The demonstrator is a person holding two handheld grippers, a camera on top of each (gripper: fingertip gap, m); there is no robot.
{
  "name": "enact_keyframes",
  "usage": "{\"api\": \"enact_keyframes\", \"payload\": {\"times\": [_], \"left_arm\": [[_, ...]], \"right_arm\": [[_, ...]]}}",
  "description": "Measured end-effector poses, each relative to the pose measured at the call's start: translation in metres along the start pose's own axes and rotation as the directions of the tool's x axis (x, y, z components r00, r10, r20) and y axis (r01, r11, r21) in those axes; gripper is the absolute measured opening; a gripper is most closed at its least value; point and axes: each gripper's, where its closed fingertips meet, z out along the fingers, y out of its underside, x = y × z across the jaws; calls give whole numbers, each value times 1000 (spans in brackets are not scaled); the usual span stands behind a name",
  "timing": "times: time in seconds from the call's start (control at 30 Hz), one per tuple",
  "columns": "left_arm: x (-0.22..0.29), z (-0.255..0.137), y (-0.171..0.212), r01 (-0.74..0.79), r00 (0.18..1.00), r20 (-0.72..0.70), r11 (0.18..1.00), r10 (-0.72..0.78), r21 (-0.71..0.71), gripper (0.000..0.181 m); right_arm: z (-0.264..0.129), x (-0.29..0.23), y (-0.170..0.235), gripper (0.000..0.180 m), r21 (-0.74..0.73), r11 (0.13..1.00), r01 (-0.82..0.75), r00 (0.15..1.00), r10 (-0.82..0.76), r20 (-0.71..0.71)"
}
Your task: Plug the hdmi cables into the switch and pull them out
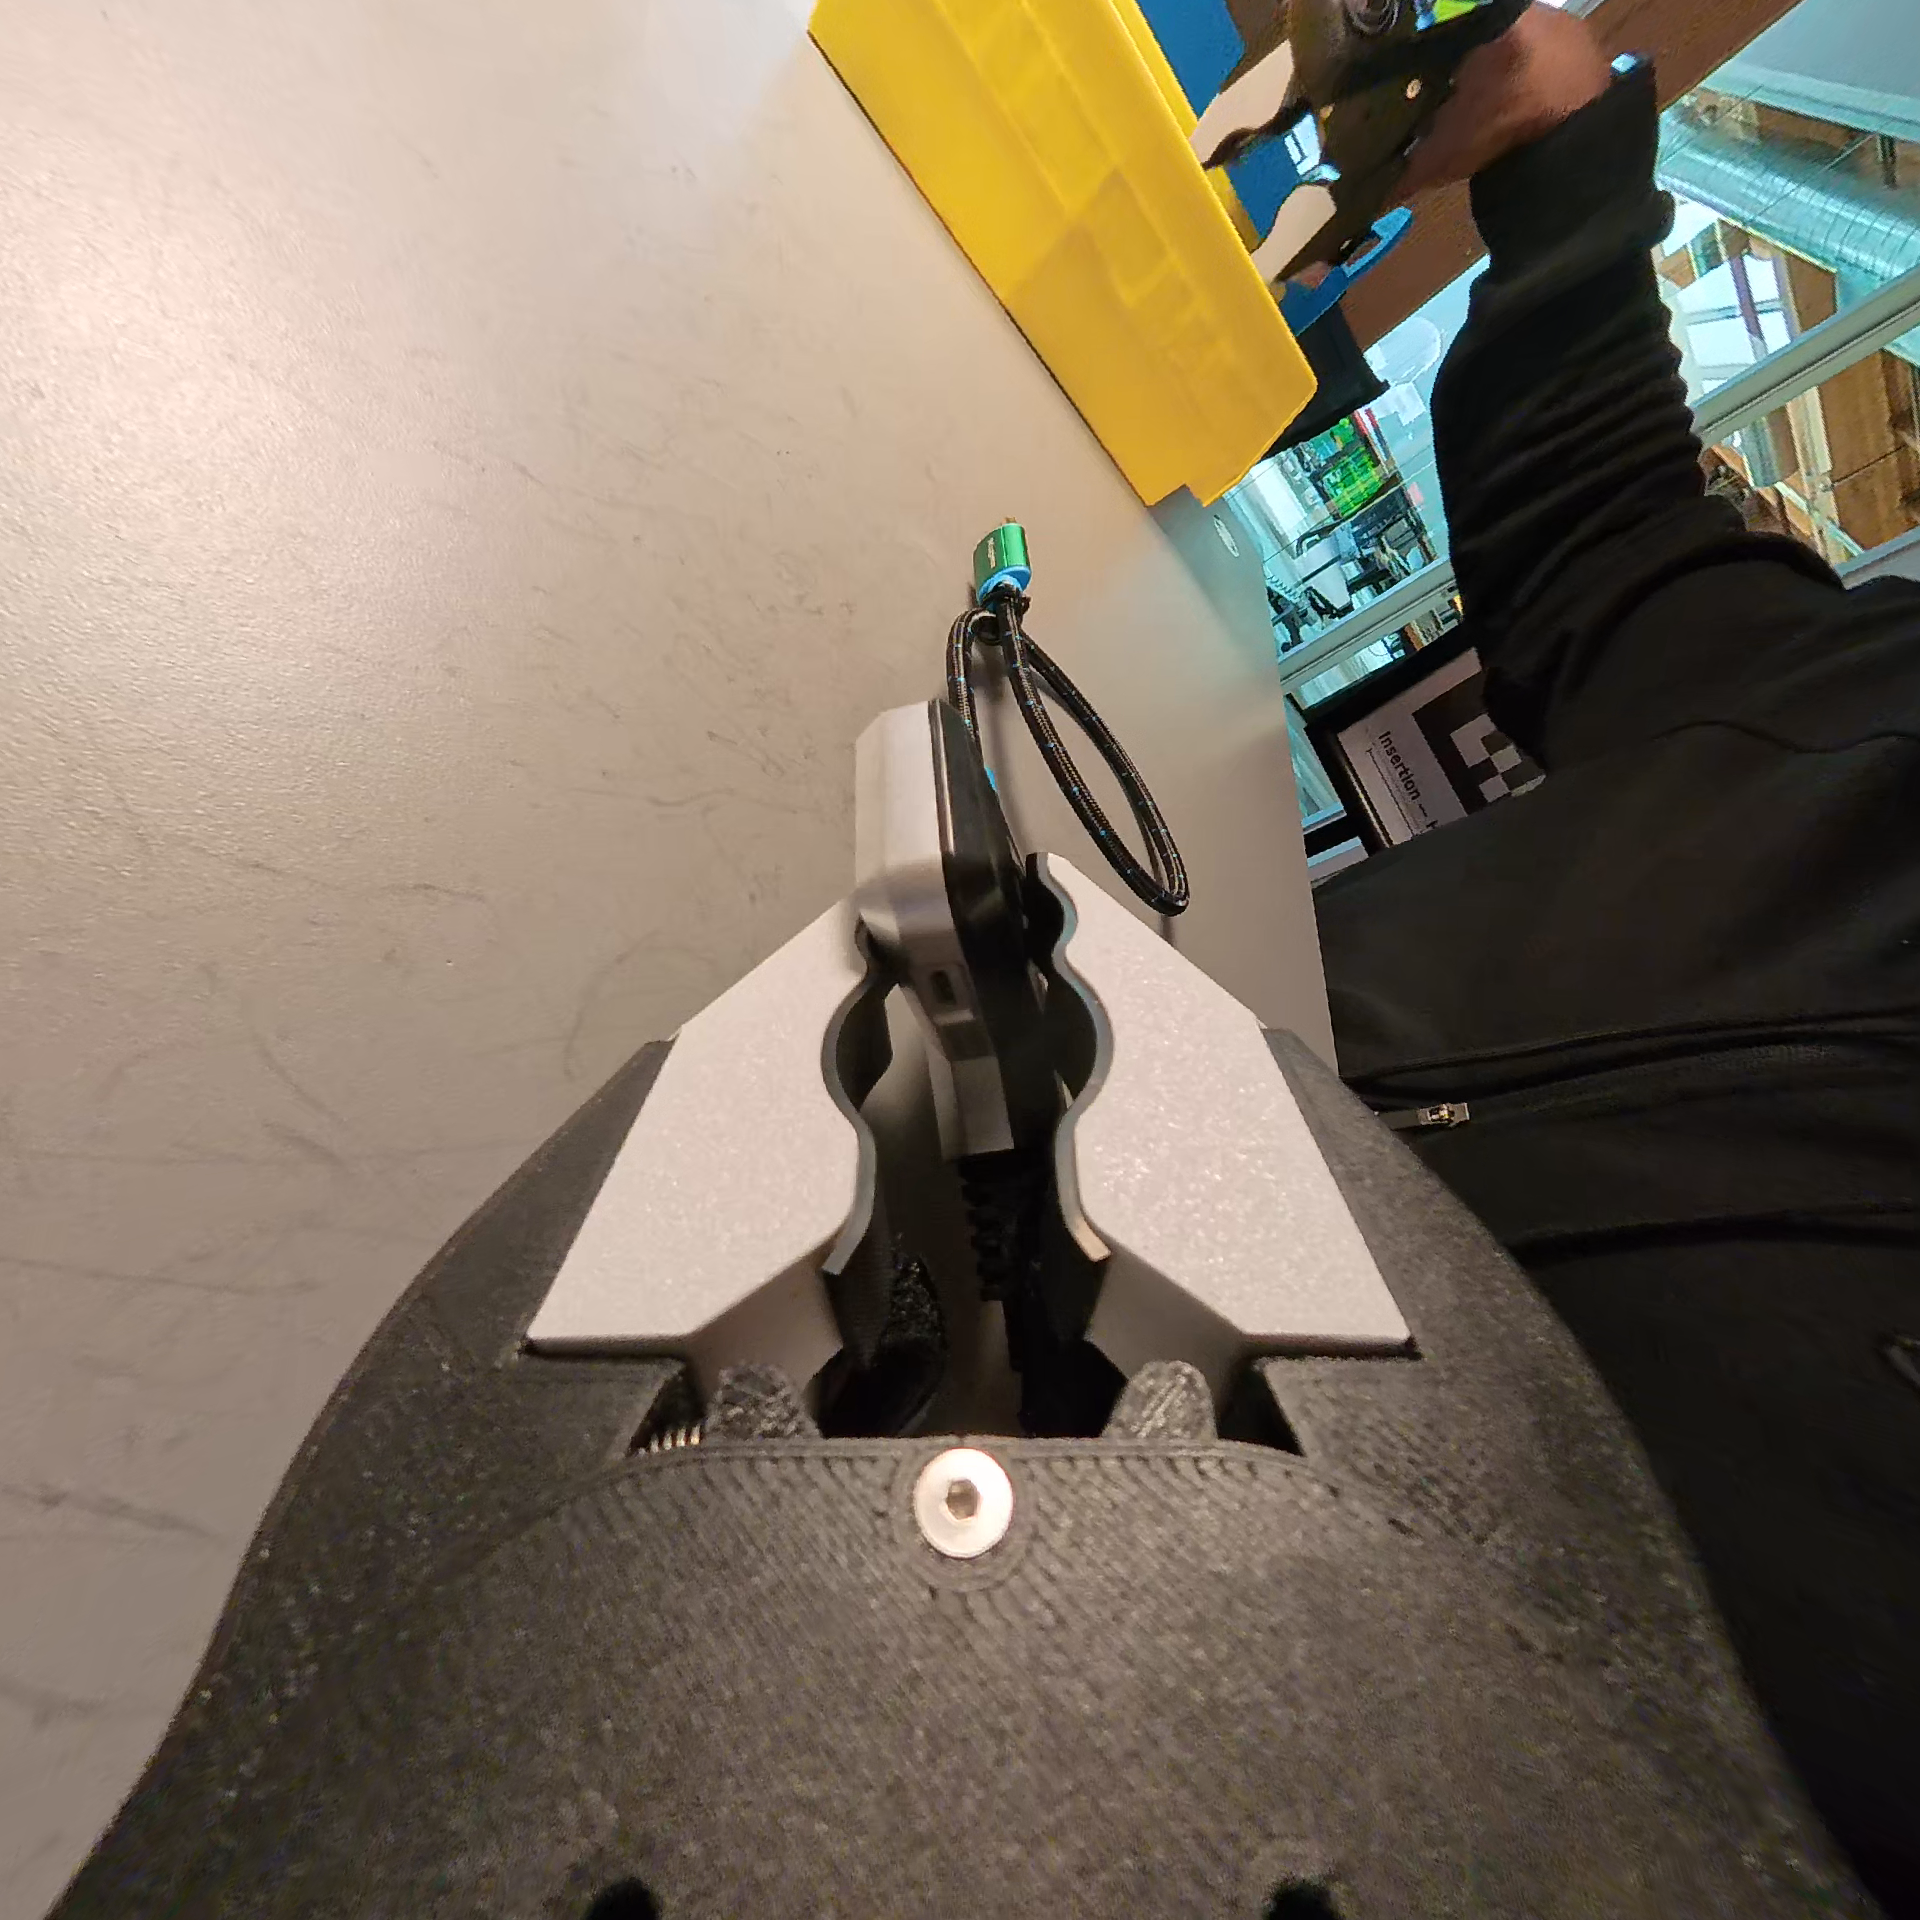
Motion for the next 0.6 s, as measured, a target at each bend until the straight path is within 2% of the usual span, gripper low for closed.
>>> {"api": "enact_keyframes", "payload": {"times": [0.13,0.23,0.4,0.6], "left_arm": [[0,0,0,-5,1000,2,1000,5,2,25],[1,0,-1,-8,1000,-3,1000,8,4,24],[3,0,-1,-18,1000,-10,1000,18,9,24],[12,4,-8,-32,999,-35,998,33,47,23]], "right_arm": [[-45,9,-20,62,193,981,-37,991,61,-122],[-93,-2,-63,47,400,916,34,971,65,-231],[-157,-73,-171,30,646,711,277,927,-20,-375],[-183,-158,-305,27,787,404,467,873,-71,-482]]}}
